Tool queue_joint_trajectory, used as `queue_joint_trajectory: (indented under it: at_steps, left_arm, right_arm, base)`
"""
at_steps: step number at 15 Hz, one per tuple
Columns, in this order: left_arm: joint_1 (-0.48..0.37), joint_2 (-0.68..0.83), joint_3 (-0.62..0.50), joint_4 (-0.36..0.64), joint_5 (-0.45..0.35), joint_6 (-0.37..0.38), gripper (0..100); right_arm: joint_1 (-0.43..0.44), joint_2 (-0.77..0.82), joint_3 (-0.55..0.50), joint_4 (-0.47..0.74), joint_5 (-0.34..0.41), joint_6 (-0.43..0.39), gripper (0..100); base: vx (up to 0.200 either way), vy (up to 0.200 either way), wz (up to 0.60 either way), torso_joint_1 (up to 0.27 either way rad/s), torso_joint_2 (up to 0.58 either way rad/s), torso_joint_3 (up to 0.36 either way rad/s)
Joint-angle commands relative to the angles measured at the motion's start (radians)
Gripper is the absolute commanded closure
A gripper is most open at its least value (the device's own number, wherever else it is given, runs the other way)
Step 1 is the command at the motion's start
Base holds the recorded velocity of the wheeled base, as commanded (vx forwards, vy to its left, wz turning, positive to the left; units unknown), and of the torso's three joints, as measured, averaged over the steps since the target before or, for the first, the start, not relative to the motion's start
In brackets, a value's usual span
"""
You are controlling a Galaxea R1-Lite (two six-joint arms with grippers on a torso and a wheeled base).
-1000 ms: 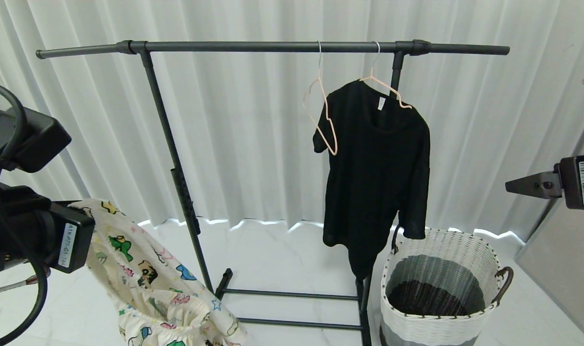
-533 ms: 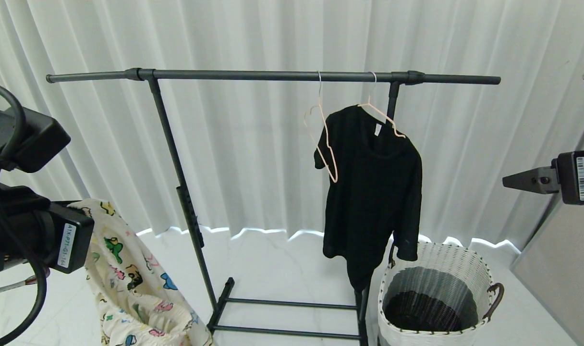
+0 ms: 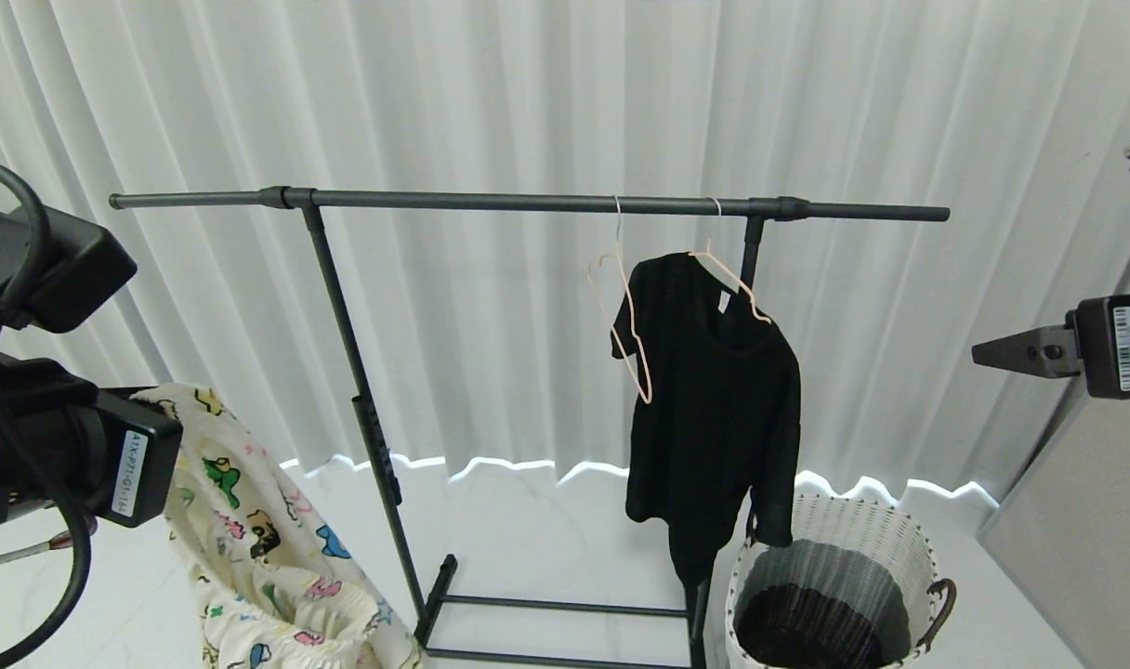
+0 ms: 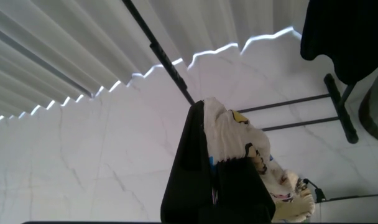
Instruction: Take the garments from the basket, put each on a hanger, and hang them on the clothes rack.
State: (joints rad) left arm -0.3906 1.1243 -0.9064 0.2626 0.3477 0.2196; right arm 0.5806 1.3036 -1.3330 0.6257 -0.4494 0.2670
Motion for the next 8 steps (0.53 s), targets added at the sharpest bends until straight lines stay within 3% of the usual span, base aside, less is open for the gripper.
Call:
queue_joint_trajectory:
  at_steps: [1,3,5,8]
  left_arm:
    - [-0.001,0.002,0.0,0.001,0.001,0.0,100]
    - [-0.001,0.002,0.0,0.001,0.001,0.001,100]
    - [-0.001,-0.006,0.0,0.001,0.002,0.003,100]
    - [-0.001,-0.011,0.004,0.001,0.002,0.003,100]
  right_arm:
    - [0.001,-0.001,0.018,-0.014,0.0,-0.003,0]
    - [0.002,-0.003,0.049,-0.052,0.0,-0.025,0]
    - [0.002,-0.009,0.101,-0.123,0.0,-0.065,0]
    - [0.002,-0.01,0.115,-0.136,0.001,-0.072,0]
  base:
    - [0.0,0.0,0.0,0.149,-0.31,-0.168]
    - [0.0,0.0,0.0,0.058,-0.13,-0.078]
    - [0.0,0.2,0.0,0.024,-0.04,-0.022]
    - [0.0,0.2,0.0,0.007,-0.01,-0.004]
